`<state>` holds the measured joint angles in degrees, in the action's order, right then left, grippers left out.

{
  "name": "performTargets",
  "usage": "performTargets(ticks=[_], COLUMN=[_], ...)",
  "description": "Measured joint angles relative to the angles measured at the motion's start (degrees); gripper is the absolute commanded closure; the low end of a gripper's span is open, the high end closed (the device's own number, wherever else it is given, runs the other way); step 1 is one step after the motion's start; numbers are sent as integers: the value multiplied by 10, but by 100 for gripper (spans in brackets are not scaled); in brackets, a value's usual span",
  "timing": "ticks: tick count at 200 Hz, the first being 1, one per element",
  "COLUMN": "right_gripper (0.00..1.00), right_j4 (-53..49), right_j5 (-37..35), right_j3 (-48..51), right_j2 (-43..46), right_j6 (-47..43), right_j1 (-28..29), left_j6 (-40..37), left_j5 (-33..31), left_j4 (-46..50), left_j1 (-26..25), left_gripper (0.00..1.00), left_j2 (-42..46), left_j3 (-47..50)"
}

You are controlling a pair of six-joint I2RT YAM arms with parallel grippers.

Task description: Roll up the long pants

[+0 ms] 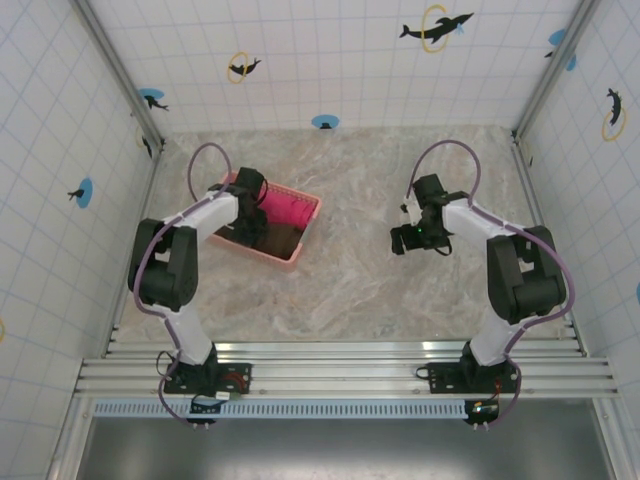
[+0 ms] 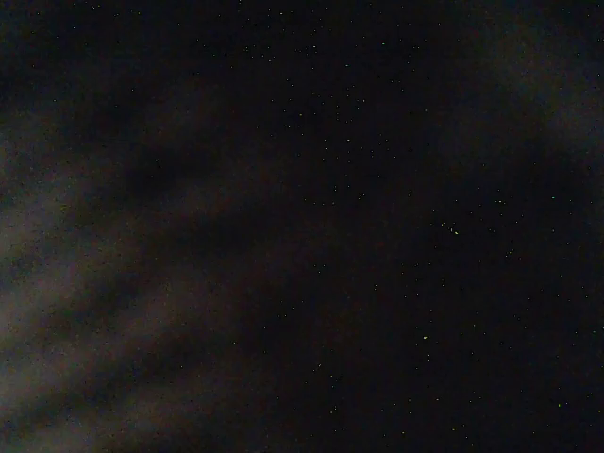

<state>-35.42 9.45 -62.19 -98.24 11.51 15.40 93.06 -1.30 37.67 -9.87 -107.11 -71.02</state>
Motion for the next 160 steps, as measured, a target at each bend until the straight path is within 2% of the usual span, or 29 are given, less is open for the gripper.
performTargets(ticks=[2,8,23,26,33,35,36,65,82,118,160], right_gripper=[1,1,20,28,86,98,100,100,100,100,100], right_j4=[0,2,-3,-7,-16,-16,-17,-21,2,11,10], right_j5=[2,8,24,24,29,31,33,53,83,120,143], right_j3=[0,0,-9,-14,-36,-43,-45,-196,-252,-318,-344], right_j2=[0,2,8,8,8,8,8,-19,-40,-114,-175], right_j6=[0,0,-2,-2,-1,1,-1,8,34,68,87], right_j1=[0,2,14,18,30,35,37,110,138,174,206], left_j6=[-3,-15,-32,-33,-39,-41,-42,-70,-87,-99,-84], left_j5=[1,3,8,8,10,10,10,14,17,24,30], left_j4=[0,0,-5,-5,-5,-4,-4,27,44,55,48], left_j1=[0,0,1,1,2,2,2,1,-4,-33,-86], left_gripper=[100,100,100,100,100,100,100,100,100,100,100], left_j2=[-1,-6,-8,-8,-8,-9,-9,-38,-70,-143,-205], left_j3=[-2,-9,-11,-11,-13,-15,-15,-63,-109,-218,-306])
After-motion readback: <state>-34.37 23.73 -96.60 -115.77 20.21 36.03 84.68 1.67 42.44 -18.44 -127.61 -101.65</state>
